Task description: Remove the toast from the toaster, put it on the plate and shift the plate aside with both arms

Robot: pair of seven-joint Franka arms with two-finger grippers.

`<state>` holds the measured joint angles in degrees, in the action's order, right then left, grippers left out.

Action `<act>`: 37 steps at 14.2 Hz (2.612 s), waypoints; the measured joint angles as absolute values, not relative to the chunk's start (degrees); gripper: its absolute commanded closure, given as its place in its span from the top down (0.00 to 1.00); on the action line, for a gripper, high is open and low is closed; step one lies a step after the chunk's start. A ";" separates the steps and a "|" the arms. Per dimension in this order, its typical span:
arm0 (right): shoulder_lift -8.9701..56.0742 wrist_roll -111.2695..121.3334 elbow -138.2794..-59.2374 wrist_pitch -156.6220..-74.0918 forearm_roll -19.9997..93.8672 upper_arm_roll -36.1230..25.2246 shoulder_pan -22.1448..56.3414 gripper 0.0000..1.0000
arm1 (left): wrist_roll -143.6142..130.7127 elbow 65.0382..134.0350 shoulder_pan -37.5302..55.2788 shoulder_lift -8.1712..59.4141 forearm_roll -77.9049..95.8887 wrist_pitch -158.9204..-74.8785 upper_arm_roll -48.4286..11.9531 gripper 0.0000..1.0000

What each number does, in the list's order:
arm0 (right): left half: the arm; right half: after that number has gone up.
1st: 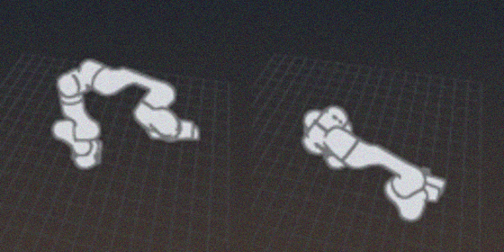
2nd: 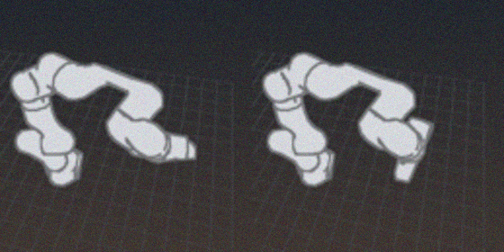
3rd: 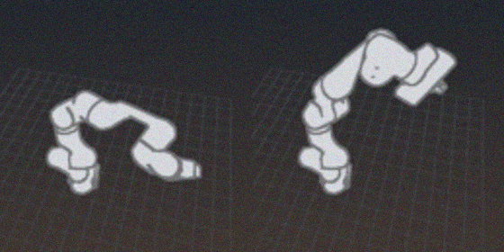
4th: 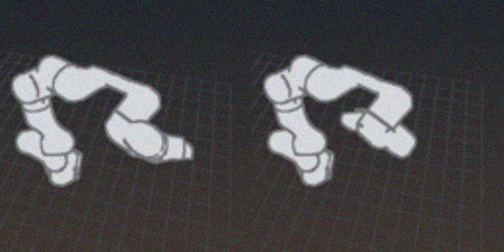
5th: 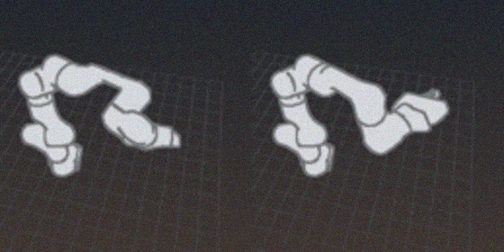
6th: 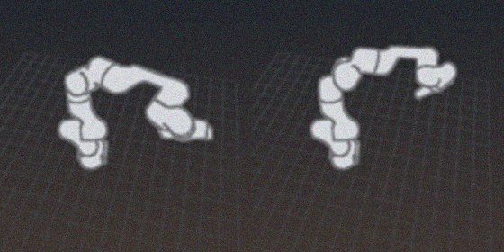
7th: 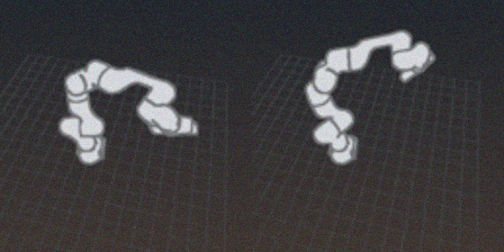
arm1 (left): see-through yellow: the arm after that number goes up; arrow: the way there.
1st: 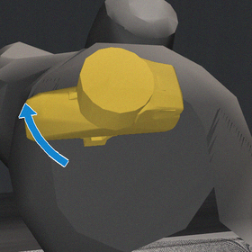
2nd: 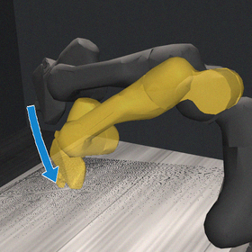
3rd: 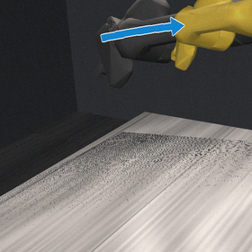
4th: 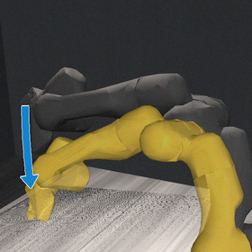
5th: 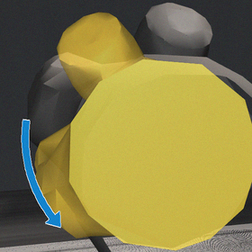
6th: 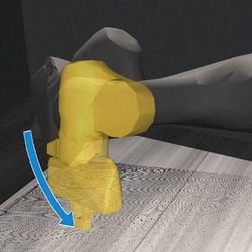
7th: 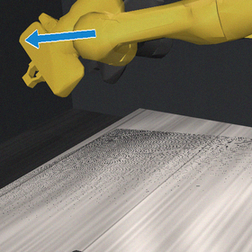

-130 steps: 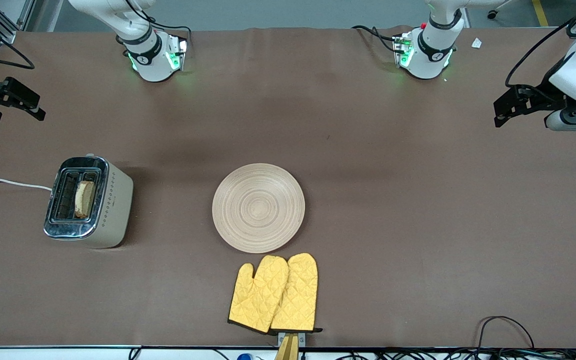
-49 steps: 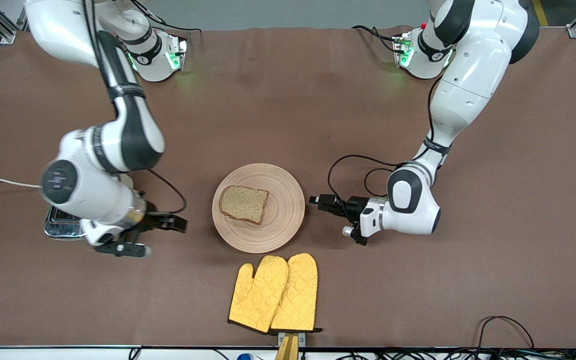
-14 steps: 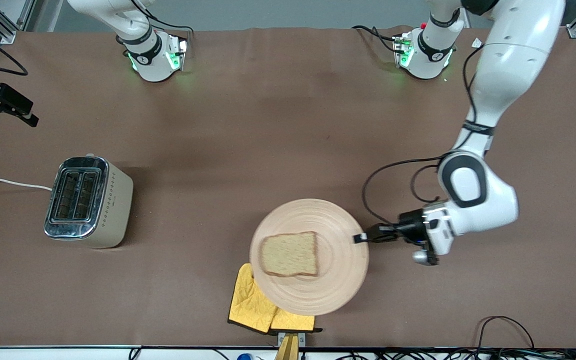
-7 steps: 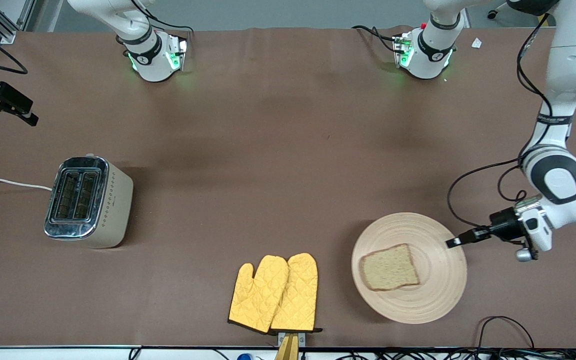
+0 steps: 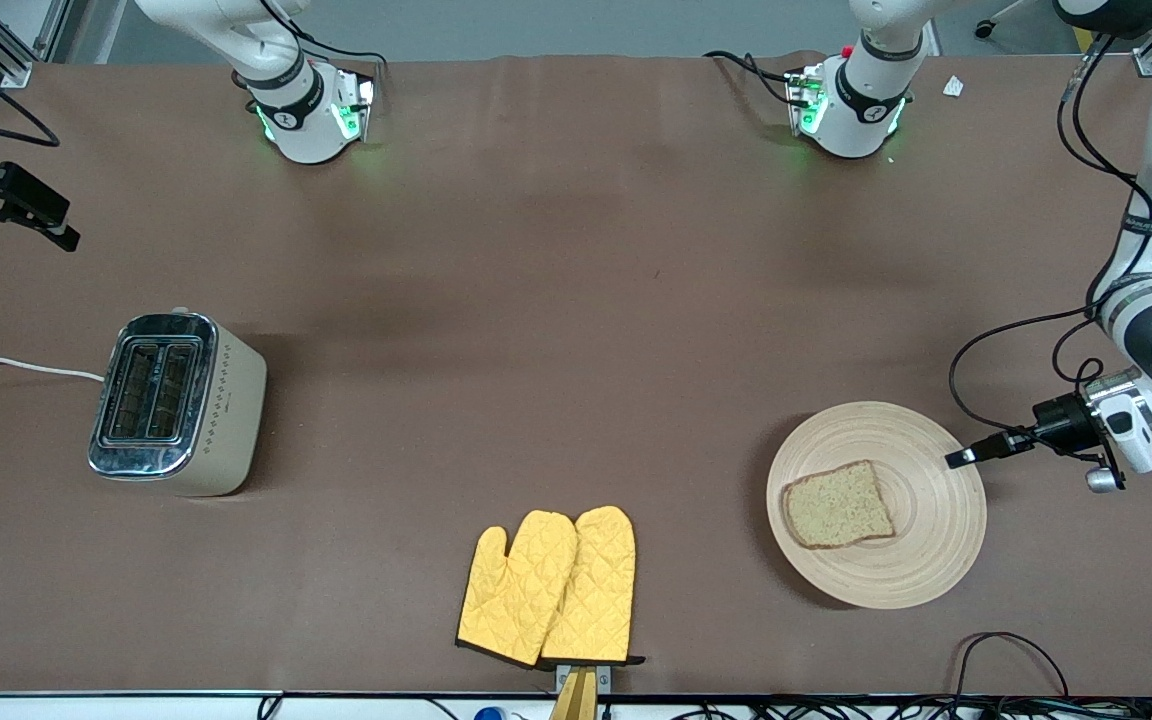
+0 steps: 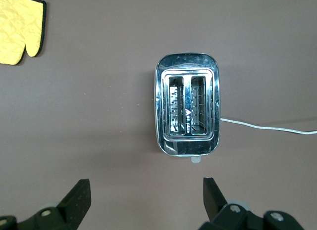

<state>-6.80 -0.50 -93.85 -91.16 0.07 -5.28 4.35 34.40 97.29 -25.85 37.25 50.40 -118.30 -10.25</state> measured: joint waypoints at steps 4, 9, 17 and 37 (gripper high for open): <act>-6.80 -0.55 -93.78 -90.73 0.07 -2.09 1.63 1.00 | 34.44 97.44 -27.94 38.43 49.38 -116.72 -10.25 0.04; -6.80 -0.55 -93.78 -90.27 0.06 -2.10 0.28 1.00 | 34.50 97.14 -28.17 39.72 46.39 -114.60 -10.36 1.00; -6.80 -0.51 -93.80 -90.07 0.07 -1.98 -0.31 1.00 | 25.24 84.93 -24.38 39.27 37.55 -112.36 -11.55 1.00; -6.80 -0.47 -93.75 -89.68 -2.59 -1.92 -1.60 1.00 | -14.01 80.14 -2.72 10.39 0.29 -93.97 -13.50 1.00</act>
